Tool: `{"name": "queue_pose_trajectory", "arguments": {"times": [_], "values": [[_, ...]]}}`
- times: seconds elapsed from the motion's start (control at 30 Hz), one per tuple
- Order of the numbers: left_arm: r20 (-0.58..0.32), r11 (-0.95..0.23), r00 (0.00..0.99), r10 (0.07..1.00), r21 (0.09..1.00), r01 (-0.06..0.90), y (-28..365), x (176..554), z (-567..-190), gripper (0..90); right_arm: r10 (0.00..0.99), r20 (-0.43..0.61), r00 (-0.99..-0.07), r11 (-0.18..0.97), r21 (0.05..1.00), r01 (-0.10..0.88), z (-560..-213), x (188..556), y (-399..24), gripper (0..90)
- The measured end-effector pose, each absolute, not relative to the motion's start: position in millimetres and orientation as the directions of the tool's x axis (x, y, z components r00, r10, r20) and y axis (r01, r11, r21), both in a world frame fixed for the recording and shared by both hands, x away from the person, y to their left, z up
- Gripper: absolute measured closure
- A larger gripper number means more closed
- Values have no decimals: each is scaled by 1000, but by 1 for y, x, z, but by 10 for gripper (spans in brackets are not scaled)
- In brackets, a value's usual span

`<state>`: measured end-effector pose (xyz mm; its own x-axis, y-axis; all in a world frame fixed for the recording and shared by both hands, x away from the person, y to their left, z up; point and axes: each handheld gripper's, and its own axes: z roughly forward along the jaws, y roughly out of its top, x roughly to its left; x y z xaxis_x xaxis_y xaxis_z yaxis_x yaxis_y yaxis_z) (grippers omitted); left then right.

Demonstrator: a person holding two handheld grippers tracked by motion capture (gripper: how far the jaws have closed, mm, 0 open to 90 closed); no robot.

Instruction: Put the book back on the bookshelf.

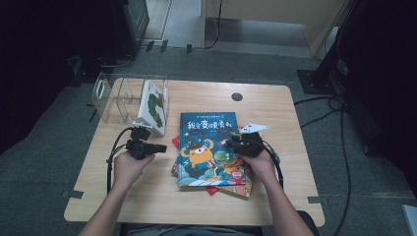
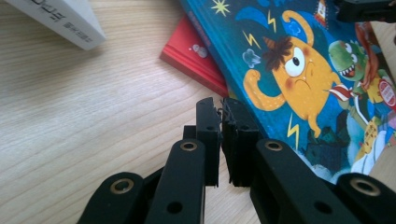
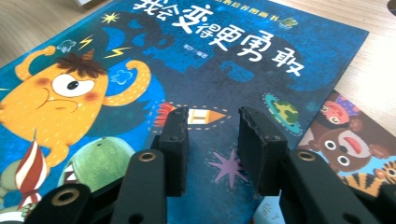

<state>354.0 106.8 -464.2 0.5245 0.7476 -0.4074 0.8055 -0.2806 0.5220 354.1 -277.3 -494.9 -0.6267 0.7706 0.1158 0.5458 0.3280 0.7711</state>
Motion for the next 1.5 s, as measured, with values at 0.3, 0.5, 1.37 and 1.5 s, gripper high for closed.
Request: {"name": "queue_pose_trajectory", "arguments": {"times": [0.3,0.5,1.37,1.5], "values": [[-411,-311,563,717,534,786,93,348,-472,900,798,116,-591,305,768,563,-495,354,-291,773],[-410,-332,576,708,526,783,86,343,-476,900,820,113,-561,288,765,576,-494,353,-296,834],[-412,-354,580,702,505,787,69,333,-488,900,851,130,-509,254,746,616,-500,356,-304,900],[-404,-357,581,706,505,786,68,330,-487,900,851,143,-505,244,744,622,-501,357,-305,900]]}}
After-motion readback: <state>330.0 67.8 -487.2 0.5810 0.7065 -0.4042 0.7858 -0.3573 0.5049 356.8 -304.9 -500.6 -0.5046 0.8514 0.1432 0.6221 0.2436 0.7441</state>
